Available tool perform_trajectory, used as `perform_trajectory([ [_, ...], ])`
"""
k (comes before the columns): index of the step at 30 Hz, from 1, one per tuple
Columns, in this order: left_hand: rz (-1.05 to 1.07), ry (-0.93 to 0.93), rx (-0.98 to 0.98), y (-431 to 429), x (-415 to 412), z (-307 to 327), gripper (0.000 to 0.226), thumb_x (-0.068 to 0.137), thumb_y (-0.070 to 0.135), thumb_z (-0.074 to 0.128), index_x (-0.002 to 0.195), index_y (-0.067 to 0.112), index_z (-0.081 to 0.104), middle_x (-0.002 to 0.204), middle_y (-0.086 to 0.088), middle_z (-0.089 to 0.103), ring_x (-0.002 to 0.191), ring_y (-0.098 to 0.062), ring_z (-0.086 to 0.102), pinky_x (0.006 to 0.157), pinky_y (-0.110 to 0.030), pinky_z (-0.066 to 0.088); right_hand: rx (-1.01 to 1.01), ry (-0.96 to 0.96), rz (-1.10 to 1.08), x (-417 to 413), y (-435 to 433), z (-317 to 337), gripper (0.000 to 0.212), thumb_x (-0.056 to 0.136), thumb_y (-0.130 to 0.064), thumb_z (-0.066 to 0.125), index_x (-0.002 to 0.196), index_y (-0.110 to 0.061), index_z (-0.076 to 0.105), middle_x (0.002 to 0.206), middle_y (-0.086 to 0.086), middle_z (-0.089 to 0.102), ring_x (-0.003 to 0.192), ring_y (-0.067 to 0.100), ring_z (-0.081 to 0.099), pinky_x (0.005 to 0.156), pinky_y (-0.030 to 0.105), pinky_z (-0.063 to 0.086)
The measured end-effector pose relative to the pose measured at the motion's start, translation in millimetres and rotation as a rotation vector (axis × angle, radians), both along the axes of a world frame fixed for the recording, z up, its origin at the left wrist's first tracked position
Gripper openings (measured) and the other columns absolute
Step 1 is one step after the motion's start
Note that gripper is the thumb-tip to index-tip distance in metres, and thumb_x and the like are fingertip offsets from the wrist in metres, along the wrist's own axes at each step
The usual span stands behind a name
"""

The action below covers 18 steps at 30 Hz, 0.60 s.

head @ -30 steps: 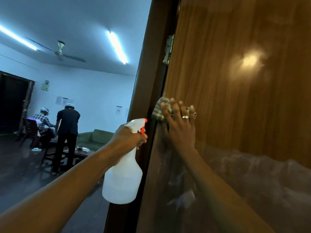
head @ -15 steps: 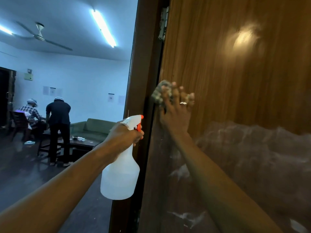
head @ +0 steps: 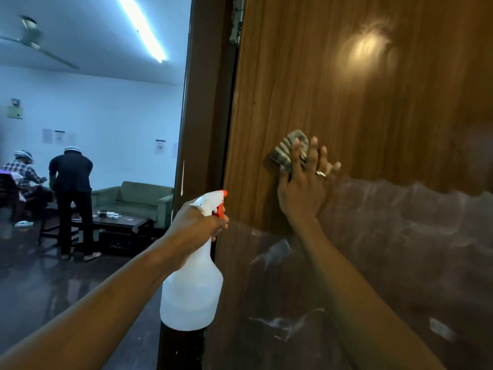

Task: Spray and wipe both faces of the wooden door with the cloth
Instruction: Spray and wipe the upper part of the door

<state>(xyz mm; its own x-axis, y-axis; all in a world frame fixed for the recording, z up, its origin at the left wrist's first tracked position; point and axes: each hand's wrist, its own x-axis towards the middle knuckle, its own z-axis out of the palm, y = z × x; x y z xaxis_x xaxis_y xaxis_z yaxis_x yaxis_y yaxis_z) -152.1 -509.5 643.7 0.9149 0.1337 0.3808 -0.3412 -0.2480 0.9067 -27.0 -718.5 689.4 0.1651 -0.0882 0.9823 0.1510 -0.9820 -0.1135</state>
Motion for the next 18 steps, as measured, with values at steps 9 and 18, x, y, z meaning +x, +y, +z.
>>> perform_trajectory([
  [9, -0.002, -0.015, -0.003, -53.5, 13.9, -3.0, 0.023, 0.085, 0.011, 0.064, 0.095, 0.029, 0.053, 0.089, -0.001, 0.062, 0.082, -0.019, 0.058, 0.063, -0.027, 0.048, -0.396, -0.019, 0.058, 8.4, -67.4, -110.9, 0.062, 0.092, -0.034, 0.056, 0.151, -0.030, 0.037, 0.159, 0.009, 0.030, 0.147, 0.032, 0.026, 0.118, 0.060, 0.014],
  [18, 0.005, 0.018, 0.006, -118.8, 28.3, 4.6, 0.031, 0.084, 0.018, 0.065, 0.113, 0.023, 0.056, 0.106, -0.004, 0.064, 0.090, -0.021, 0.061, 0.063, -0.026, 0.050, -0.159, -0.047, -0.032, 10.6, -119.0, -11.0, 0.059, 0.097, -0.043, 0.044, 0.153, -0.029, 0.032, 0.161, 0.009, 0.026, 0.147, 0.033, 0.024, 0.119, 0.060, 0.005],
])
